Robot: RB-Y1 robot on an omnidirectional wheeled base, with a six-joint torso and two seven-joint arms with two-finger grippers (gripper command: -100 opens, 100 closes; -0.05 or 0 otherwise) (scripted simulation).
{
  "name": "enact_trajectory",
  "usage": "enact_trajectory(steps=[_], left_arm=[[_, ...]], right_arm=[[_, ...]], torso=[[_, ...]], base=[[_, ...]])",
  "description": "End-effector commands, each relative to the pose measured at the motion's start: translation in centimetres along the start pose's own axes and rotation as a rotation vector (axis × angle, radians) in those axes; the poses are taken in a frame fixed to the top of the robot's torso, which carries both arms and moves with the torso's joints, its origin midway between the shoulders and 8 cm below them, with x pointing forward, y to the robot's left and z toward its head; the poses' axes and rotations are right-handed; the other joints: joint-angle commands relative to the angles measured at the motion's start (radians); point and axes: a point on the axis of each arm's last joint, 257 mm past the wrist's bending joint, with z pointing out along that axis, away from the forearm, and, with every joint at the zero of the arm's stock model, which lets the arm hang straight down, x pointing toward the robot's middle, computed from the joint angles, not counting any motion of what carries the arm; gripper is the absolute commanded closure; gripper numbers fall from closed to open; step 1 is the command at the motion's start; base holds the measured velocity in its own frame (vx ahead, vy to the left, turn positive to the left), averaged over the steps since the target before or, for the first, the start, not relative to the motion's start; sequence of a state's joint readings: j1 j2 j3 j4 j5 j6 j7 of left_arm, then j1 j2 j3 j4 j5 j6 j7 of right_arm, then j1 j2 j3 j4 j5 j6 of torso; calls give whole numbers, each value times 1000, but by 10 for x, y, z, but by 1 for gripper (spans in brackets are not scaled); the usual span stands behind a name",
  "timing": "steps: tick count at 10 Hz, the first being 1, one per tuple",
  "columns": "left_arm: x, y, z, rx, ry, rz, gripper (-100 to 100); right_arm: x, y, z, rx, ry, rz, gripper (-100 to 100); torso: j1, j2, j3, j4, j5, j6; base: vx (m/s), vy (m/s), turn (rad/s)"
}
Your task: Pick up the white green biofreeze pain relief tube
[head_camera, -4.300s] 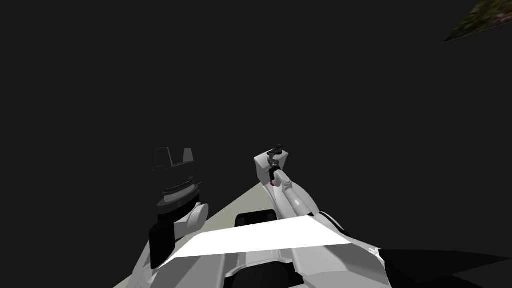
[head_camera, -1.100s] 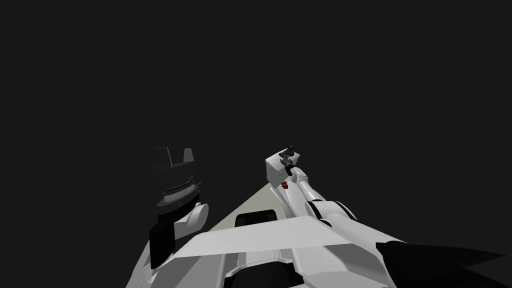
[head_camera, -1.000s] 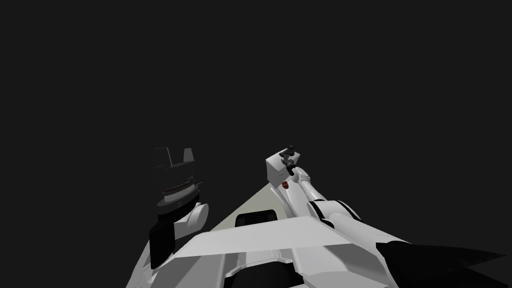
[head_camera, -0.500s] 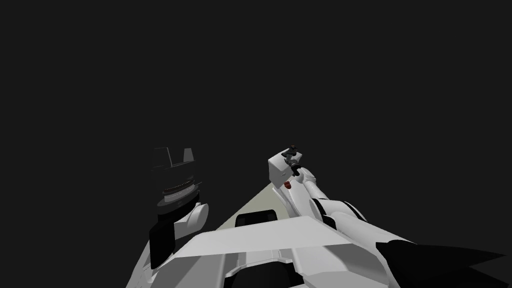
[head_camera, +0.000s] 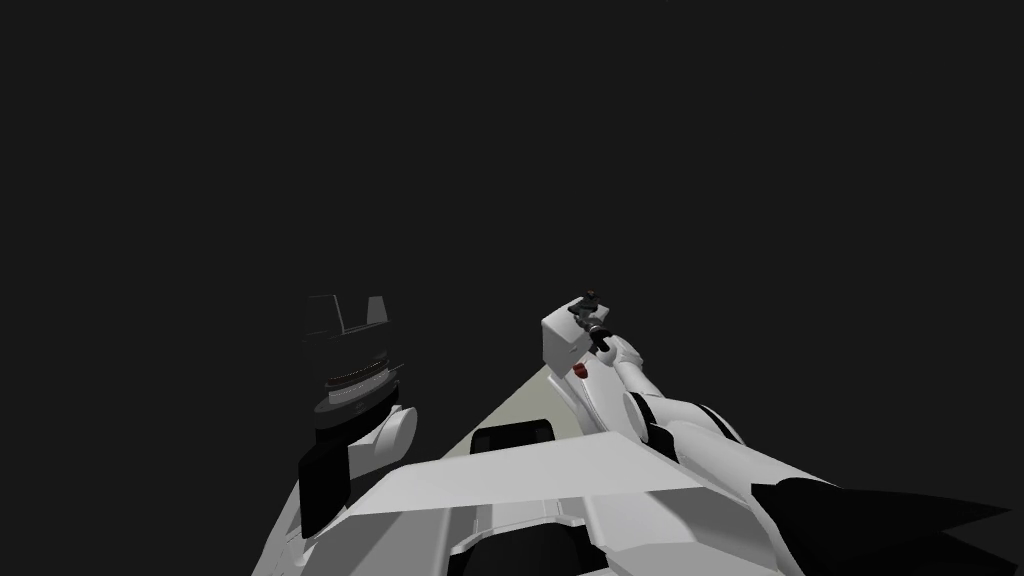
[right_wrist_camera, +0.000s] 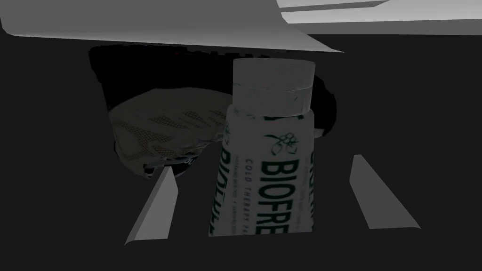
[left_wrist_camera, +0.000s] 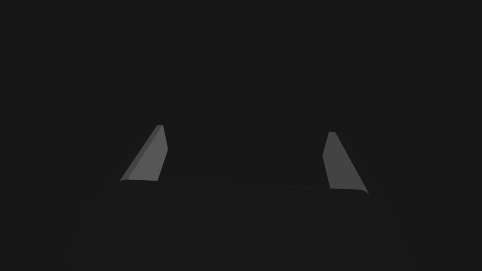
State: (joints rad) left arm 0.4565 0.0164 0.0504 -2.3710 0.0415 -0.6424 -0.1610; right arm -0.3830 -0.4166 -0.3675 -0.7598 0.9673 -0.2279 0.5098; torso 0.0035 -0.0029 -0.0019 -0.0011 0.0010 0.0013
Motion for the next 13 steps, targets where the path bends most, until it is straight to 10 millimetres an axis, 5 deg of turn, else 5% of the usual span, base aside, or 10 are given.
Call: enact_trajectory(steps=[1, 2, 5, 6, 10, 11, 12, 13], left_arm=[[0, 0, 0, 0, 0, 0, 0], [0, 0, 0, 0, 0, 0, 0], [0, 0, 0, 0, 0, 0, 0], [0, 0, 0, 0, 0, 0, 0], [0, 0, 0, 0, 0, 0, 0], [0, 0, 0, 0, 0, 0, 0], [0, 0, 0, 0, 0, 0, 0], [0, 0, 0, 0, 0, 0, 0]], right_arm=[[-2, 2, 0, -13, -11, 0, -100], [-5, -28, -4, 14, -25, 6, -100], [-11, -27, -4, -1, -49, 10, -100], [-12, -27, -4, -4, -52, 9, 100], [-12, -27, -4, -3, -52, 9, 100], [-11, -27, -4, -3, -52, 9, 0], [-5, 1, -2, -27, -30, 2, 100], [-2, 2, 0, -13, -11, 0, 100]], torso=[[0, 0, 0, 0, 0, 0], [-3, 1, 1, 0, -1, 0], [0, 0, 0, 0, 0, 0], [-3, 1, 1, 0, -1, 0], [-5, 1, 1, 0, -1, 0], [-5, 1, 1, 0, -1, 0], [-5, 1, 1, 0, -1, 0], [-11, 3, 1, 0, -3, -2]], base=[[-4, 24, 7], [15, 96, -34], [18, 75, -17], [1, 4, -14], [0, 0, 0], [0, 0, 0], [-27, -125, 25], [-33, -163, 66]])
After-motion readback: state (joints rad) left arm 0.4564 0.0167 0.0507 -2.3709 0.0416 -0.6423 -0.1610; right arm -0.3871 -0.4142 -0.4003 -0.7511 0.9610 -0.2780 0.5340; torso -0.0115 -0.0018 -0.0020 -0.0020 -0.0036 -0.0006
